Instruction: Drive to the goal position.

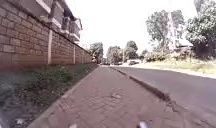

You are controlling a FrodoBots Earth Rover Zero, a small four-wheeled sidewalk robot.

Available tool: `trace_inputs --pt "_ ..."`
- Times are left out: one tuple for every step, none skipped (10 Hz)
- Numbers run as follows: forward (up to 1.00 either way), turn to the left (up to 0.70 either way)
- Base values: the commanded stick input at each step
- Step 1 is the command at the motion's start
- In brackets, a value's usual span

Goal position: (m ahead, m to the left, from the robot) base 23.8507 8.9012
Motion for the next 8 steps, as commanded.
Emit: trace_inputs --pt "1.0 0.0" --pt "1.0 0.0" --pt "1.0 0.0" --pt "1.0 0.0" --pt "1.0 0.0" --pt "1.0 0.0" --pt "1.0 0.02" --pt "1.0 0.19"
